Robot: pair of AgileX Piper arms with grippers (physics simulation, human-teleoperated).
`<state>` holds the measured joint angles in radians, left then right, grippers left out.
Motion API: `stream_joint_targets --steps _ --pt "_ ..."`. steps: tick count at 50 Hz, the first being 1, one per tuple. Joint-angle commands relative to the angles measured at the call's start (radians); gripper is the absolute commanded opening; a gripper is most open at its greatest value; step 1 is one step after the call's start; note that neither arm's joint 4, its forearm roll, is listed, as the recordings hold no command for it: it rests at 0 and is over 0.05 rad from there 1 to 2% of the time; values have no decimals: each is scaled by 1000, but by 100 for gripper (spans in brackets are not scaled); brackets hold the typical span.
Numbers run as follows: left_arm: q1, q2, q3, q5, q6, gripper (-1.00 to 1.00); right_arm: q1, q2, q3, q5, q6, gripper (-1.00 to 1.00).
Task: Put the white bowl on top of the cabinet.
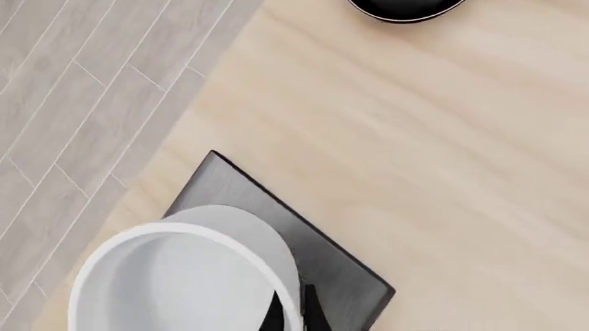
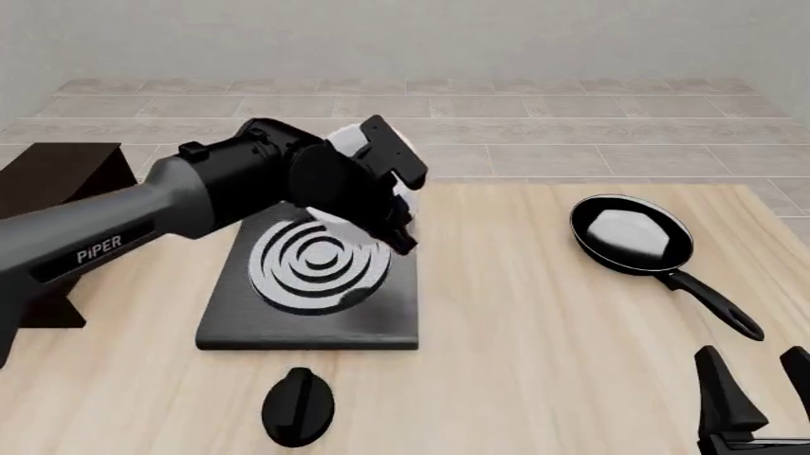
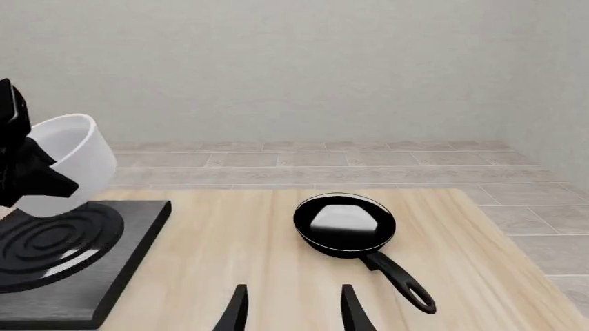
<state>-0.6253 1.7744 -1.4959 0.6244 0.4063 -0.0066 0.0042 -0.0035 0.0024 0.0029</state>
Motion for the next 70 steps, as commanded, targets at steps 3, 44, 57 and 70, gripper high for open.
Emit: stream_joint_targets --steps 3,44,57,70 --pt "133 -61 35 -24 32 -100 0 0 0 0 0 100" --pt "601 -144 -31 3 103 -100 0 0 0 0 0 100" --pt "673 -167 -38 25 103 -100 0 0 0 0 0 100" --pt "785 -92 -167 71 94 -100 0 0 0 0 0 100"
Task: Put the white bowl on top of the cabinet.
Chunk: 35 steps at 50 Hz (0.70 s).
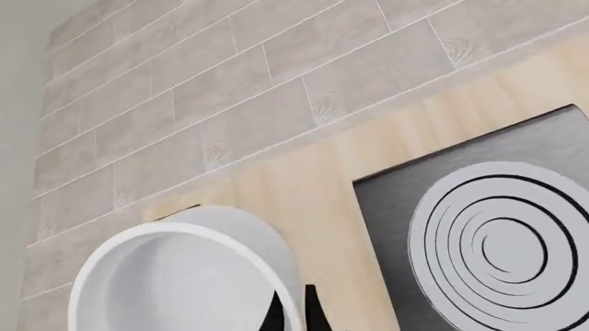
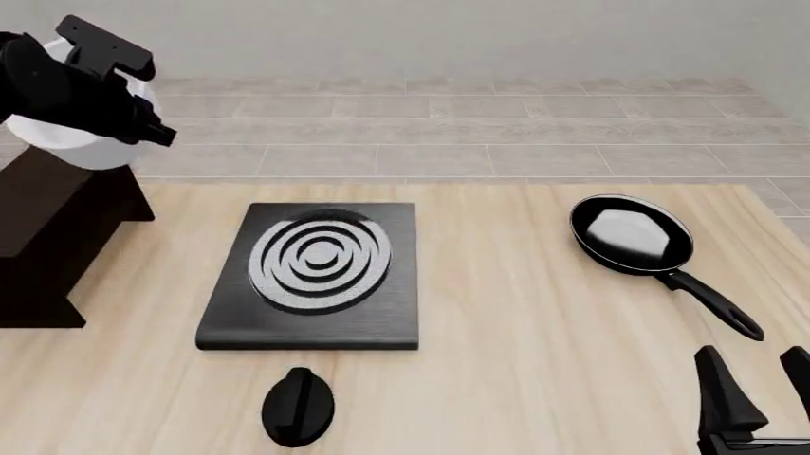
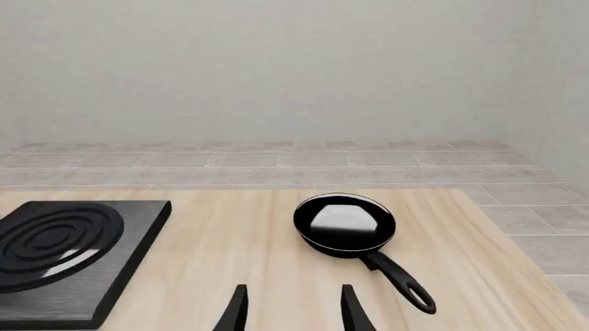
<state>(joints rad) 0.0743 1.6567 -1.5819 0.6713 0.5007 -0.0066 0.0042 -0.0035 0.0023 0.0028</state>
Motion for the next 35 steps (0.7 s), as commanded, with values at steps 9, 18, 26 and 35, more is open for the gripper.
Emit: stream_joint_targets --steps 9,18,26,35 --pt "147 57 -101 16 -18 -100 0 0 0 0 0 100" --pt "216 76 -81 -11 -42 -100 0 0 0 0 0 100" --pt "258 122 -77 -41 -98 -100 0 0 0 0 0 100" --pt "267 163 -71 -80 -108 -100 0 0 0 0 0 100"
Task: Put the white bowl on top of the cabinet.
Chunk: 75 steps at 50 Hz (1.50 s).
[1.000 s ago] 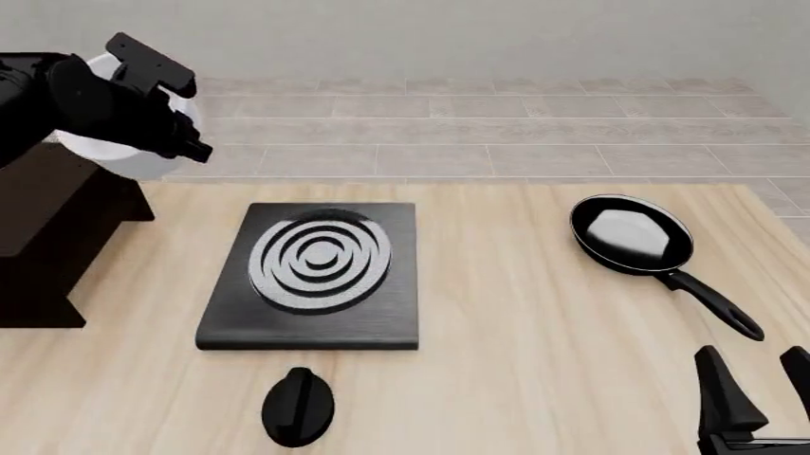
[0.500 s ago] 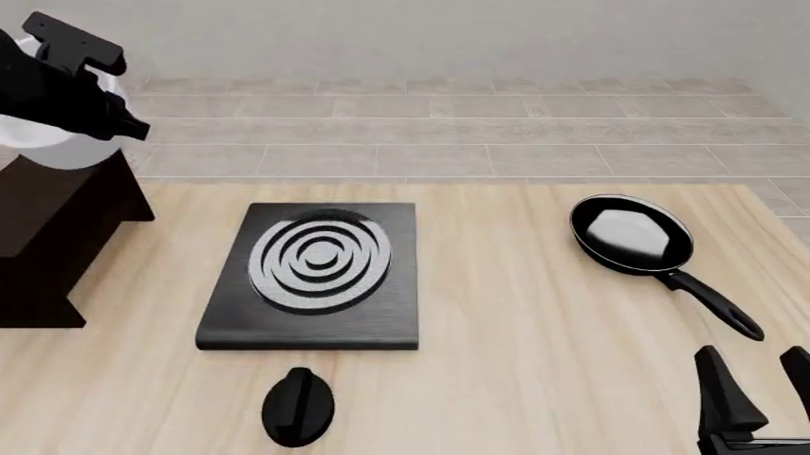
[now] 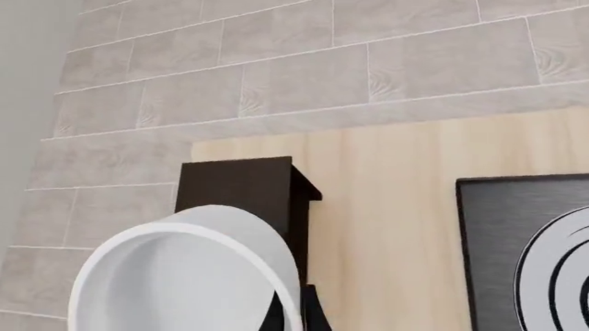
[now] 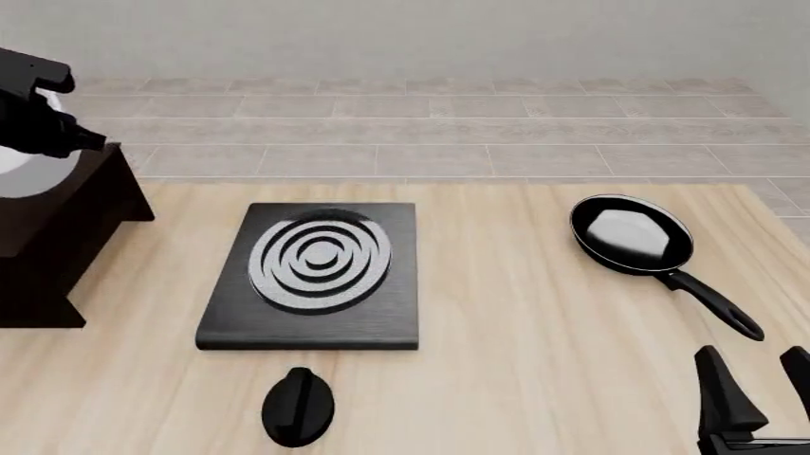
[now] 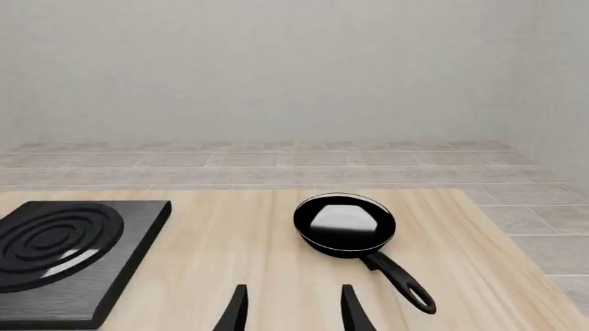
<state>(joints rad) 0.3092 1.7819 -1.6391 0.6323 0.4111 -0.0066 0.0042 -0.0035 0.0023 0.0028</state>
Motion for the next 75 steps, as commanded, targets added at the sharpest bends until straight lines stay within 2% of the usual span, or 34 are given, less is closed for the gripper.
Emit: stream_joint_targets --steps 1,3,5,14,38,49,50,75 --pt "38 46 -24 -45 -12 -100 0 0 0 0 0 100" --pt "61 63 -19 -59 32 -100 0 0 0 0 0 100" --pt "38 70 -31 -53 -4 -100 0 0 0 0 0 100" --pt "44 112 -33 -81 -33 -100 0 0 0 0 0 100" --pt "97 159 62 -154 -30 -100 0 0 0 0 0 100" --pt "96 158 68 -142 -29 -100 0 0 0 0 0 100" --pt "94 157 61 -136 -27 100 0 0 0 0 0 100" --pt "64 107 -6 -95 -28 100 0 0 0 0 0 100"
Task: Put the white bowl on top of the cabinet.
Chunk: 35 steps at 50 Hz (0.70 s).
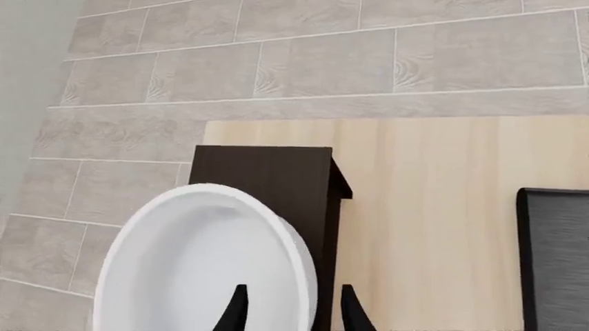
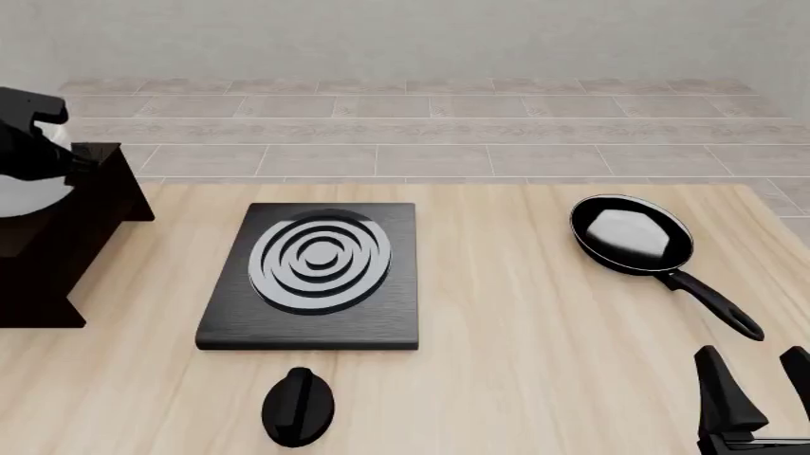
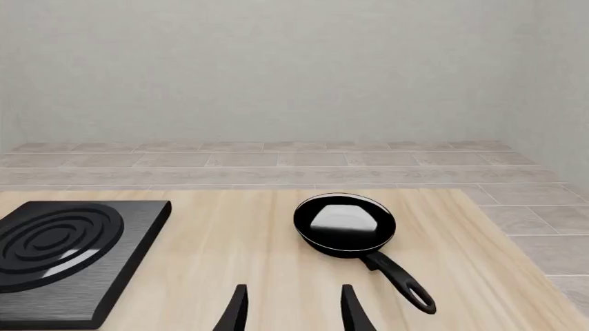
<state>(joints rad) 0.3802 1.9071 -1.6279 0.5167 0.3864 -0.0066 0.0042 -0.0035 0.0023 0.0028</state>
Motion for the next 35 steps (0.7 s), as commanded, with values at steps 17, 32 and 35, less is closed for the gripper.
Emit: stream_joint_targets --steps 17,32,35 --pt "-51 -111 -20 51 -27 100 0 0 0 0 0 100" --pt "-120 -295 116 29 -55 100 0 0 0 0 0 100" --pt "-147 -349 183 7 -58 100 0 0 0 0 0 100"
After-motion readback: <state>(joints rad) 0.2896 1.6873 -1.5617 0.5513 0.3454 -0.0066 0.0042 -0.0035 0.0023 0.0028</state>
